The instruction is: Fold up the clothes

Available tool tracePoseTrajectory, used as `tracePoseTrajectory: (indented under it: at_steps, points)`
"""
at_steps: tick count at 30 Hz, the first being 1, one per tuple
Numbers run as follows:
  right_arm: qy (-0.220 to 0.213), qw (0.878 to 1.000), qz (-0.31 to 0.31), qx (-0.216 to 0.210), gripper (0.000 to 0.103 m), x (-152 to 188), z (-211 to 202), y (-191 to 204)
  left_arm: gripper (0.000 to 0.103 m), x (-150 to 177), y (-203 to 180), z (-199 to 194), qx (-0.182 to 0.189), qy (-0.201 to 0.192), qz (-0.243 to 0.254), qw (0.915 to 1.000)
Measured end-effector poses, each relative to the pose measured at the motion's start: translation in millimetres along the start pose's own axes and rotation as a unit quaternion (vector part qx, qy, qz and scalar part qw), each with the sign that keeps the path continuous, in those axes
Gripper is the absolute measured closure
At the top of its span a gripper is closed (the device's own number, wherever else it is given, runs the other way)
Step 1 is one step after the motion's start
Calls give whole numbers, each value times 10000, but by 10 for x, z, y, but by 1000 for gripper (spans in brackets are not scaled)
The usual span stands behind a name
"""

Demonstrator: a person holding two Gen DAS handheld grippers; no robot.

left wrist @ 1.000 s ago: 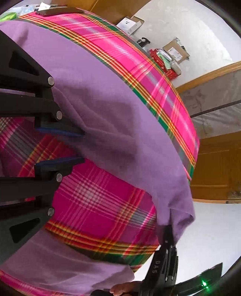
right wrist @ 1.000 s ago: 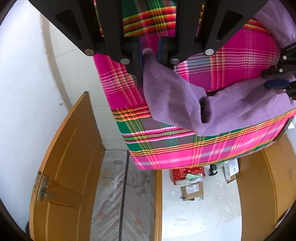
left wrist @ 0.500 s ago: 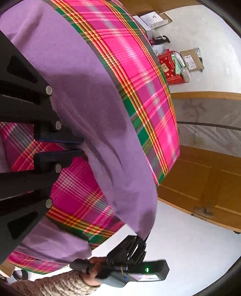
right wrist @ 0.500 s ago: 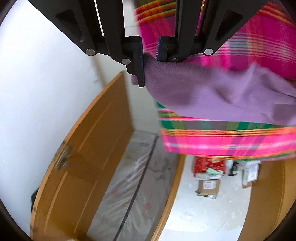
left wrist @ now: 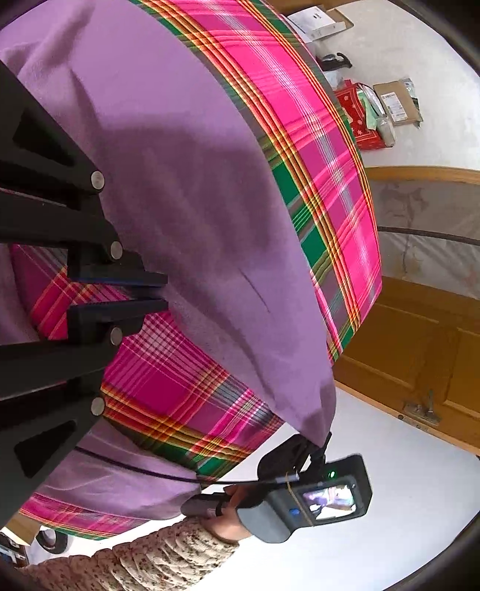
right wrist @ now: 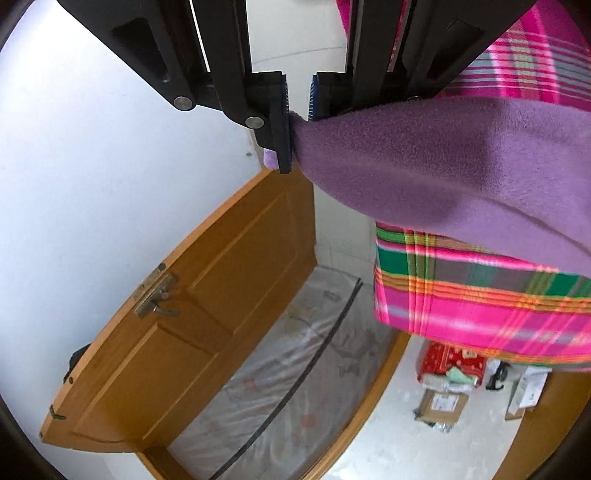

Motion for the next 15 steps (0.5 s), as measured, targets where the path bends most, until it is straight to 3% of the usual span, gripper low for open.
tracePoseTrajectory:
  at_steps: [15]
  points:
    - [475,9982,-92,361,98,-50,360,101,95,-57,84,179,132,-3,-463,9988]
Point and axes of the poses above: each gripper's, at about its wrist camera, not at the fingertips, and z roughly the way its jaws point, y to its left, x to its underside, the point moved 1 cm from there along z, roughly the way its jaws point, and after that the axes turned 3 degrees about -y, right-handed, at the moved point
